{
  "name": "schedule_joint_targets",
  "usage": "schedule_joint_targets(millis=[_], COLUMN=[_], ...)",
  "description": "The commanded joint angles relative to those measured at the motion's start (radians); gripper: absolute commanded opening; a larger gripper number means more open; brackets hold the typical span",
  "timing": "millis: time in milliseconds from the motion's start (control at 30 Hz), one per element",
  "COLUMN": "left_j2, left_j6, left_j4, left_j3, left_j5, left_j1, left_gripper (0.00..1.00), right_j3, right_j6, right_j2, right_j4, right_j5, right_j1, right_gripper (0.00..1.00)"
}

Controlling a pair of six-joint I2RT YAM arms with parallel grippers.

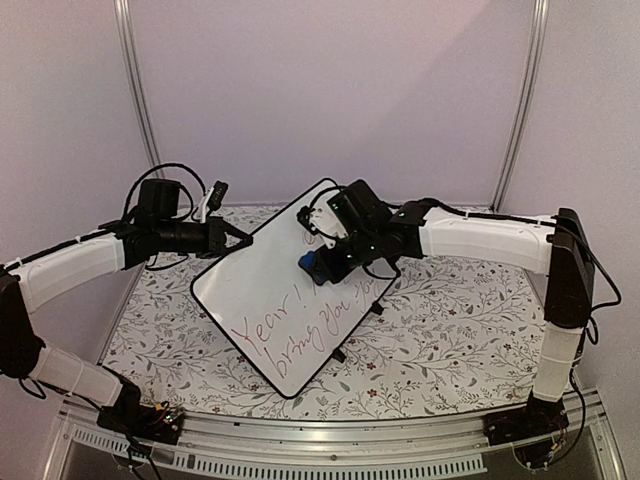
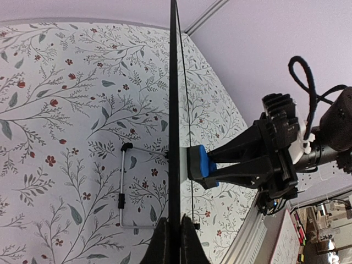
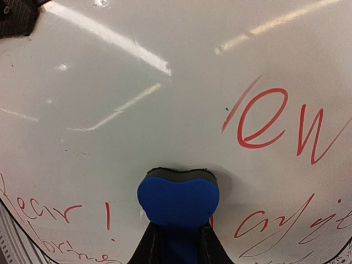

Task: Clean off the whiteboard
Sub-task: Erase the whiteboard at the center of the board.

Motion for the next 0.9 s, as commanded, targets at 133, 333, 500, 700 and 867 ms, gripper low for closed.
schedule_joint_targets(millis=[133, 333, 500, 700, 867], left_j2=[-0.003, -0.001, -0.001, -0.002, -0.004], left_j6=[0.036, 0.036, 0.036, 0.035, 0.037], left_j4=[0.025, 0.024, 0.025, 0.024, 0.024], left_j3=[0.015, 0.015, 0.016, 0.015, 0.015], left_j5=[0.056, 0.057, 0.057, 0.058, 0.058], left_j1=[-0.015, -0.015, -0.016, -0.015, -0.015], left_gripper=[0.0, 0.0, 0.0, 0.0, 0.0], right_j3=[-0.01, 0.08, 0.146, 0.238, 0.326], right_j6=[0.004, -0.017, -0.028, -0.037, -0.038], right_j2=[-0.018, -0.052, -0.034, 0.02, 0.087], right_j4=[-0.093, -0.097, -0.092, -0.086, -0.096], right_j5=[0.028, 0.098, 0.117, 0.127, 0.123], right_j1=[0.009, 0.002, -0.035, -0.044, -0.056], right_gripper=[0.04, 0.04, 0.05, 0.05, 0.05])
